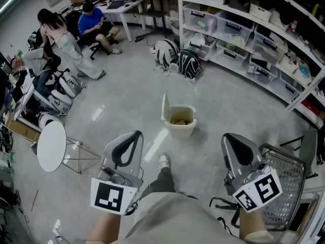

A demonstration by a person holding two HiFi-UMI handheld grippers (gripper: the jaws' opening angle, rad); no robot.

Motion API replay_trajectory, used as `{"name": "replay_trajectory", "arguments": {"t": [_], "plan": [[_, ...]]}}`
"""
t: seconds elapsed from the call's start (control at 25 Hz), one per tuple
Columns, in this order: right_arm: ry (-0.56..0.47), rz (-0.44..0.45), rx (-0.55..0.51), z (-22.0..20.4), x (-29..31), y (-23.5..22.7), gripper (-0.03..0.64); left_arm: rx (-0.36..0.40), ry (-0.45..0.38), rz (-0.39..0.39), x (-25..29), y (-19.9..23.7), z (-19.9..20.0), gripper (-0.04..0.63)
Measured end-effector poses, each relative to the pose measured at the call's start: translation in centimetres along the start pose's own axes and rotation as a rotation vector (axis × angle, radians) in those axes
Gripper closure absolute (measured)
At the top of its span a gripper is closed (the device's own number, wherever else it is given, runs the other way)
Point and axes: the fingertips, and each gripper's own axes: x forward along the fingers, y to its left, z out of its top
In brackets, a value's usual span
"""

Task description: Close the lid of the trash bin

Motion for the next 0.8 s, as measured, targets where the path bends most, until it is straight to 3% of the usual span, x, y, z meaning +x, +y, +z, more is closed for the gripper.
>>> {"name": "replay_trajectory", "arguments": {"t": [0.28, 0.8], "plan": [[0.008, -0.053, 0.018, -0.2, 7.0, -3.1, 0.614, -0.016, 0.019, -0.035, 6.8, 4.9, -1.6, 0.592], [0.089, -0.087, -0.028, -0.3, 25.6, -8.1, 0.614, -0.040, 0.049, -0.124, 21.0, 17.6, -4.1, 0.592]]}}
